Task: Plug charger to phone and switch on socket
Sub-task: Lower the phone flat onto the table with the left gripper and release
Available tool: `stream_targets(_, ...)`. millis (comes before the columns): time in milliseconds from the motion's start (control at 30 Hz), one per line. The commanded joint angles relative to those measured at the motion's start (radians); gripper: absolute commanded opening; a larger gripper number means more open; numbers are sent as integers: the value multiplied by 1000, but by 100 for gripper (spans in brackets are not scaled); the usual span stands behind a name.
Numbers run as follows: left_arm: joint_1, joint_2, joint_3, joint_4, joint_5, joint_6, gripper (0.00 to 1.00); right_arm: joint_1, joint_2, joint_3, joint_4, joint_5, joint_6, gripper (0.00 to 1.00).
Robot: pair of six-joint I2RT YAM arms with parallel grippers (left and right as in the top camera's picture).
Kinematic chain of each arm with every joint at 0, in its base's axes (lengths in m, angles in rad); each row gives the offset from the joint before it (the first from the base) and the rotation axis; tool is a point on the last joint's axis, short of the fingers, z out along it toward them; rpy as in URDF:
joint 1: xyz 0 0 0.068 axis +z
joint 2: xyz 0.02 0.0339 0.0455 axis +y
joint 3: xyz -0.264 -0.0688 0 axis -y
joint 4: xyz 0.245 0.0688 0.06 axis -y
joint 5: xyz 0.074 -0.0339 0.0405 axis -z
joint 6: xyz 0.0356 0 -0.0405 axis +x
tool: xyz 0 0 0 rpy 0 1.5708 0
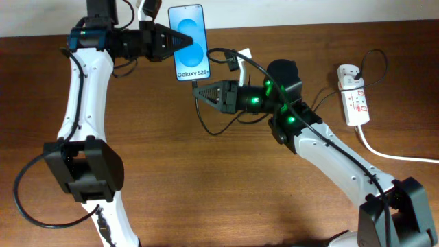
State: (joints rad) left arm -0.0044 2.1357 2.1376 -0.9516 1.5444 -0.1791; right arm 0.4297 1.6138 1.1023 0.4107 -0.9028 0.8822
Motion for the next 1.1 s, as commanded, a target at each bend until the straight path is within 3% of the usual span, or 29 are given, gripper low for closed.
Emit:
stream_targets(0,-19,-10,8,0,14,17,0,-18,-18,11,-5,19,-9,27)
stream_targets(33,-16,-10,8,0,-36,17,0,-18,-18,11,-34,20,-10,49)
stream_targets(167,8,-10,8,-9,-209,16,0,-18,-18,11,-159,18,-29,70)
stream_targets(200,7,-10,8,-32,-370,16,0,-16,-18,11,-261,17,-104,79)
stream_targets(233,7,-10,8,-94,-549,16,0,-16,-18,11,-342,17,-164,82)
stream_targets(367,-11,-8,-13,-198,-881,17,0,-16,-18,11,-632,89,-311,86)
stream_targets(467,-58,-8,-104,-194,-908,17,0,-16,-18,11,-700,122,-326,92)
stream_targets(500,-81,-8,-162,-191,-913,16,0,-18,-18,11,-709,122,-326,99)
stream_targets(633,-135,-8,-306,-119,-913,13,0,-19,-18,11,-712,122,-325,99)
stream_targets(800,-161,-4,-435,106,-918,-57,0,-19,-18,11,-719,121,-326,99)
stream_targets(900,-164,-3,-497,246,-938,-161,0,-19,-18,11,-722,121,-326,98)
stream_targets(1067,-200,27,-536,272,-816,-171,0,-19,-18,11,-721,122,-326,98)
